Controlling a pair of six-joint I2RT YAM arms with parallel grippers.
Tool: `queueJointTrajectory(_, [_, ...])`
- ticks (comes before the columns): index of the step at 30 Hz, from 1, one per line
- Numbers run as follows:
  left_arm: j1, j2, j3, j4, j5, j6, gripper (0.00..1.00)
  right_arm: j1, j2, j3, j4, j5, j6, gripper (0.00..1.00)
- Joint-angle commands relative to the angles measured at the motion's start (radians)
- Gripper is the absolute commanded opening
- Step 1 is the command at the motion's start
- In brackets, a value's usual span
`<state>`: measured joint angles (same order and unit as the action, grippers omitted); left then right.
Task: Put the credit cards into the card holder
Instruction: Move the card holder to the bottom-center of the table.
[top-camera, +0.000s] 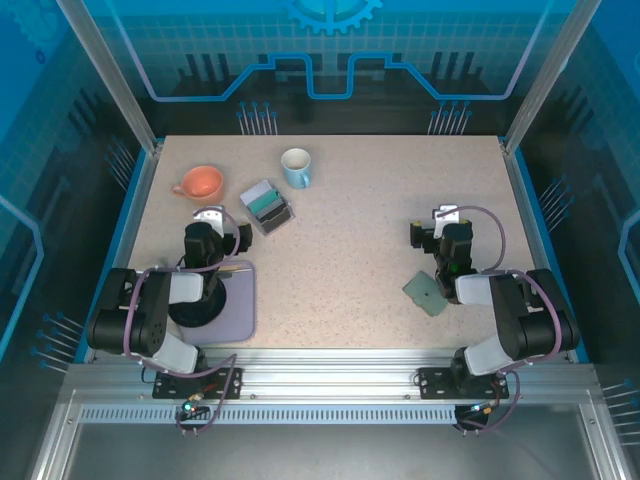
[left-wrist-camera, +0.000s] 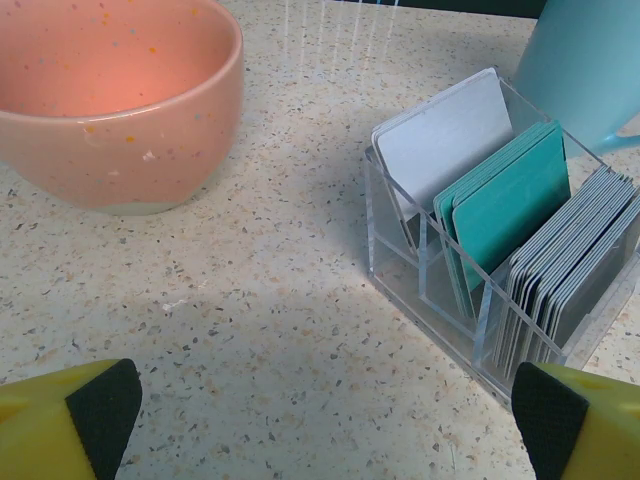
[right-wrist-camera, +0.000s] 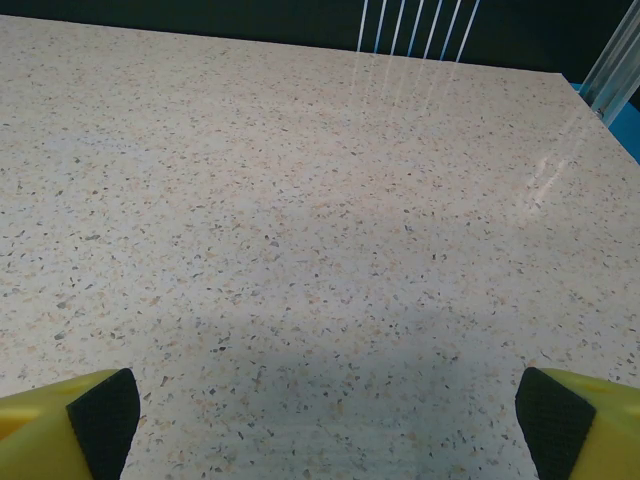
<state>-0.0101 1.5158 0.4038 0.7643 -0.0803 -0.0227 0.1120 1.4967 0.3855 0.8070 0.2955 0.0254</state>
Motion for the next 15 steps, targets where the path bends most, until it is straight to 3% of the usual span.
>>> queueJointTrajectory(1, [0.007,-0.003,0.021,-0.001,0.025,0.020,0.99,-0.010,0.008,0.019,0.006,-0.010,0.008,1.00])
queueJointTrajectory(15, [0.007,-0.003,0.020,0.002,0.031,0.022,0.99,-0.016,0.007,0.016,0.006,-0.022,0.011,1.00])
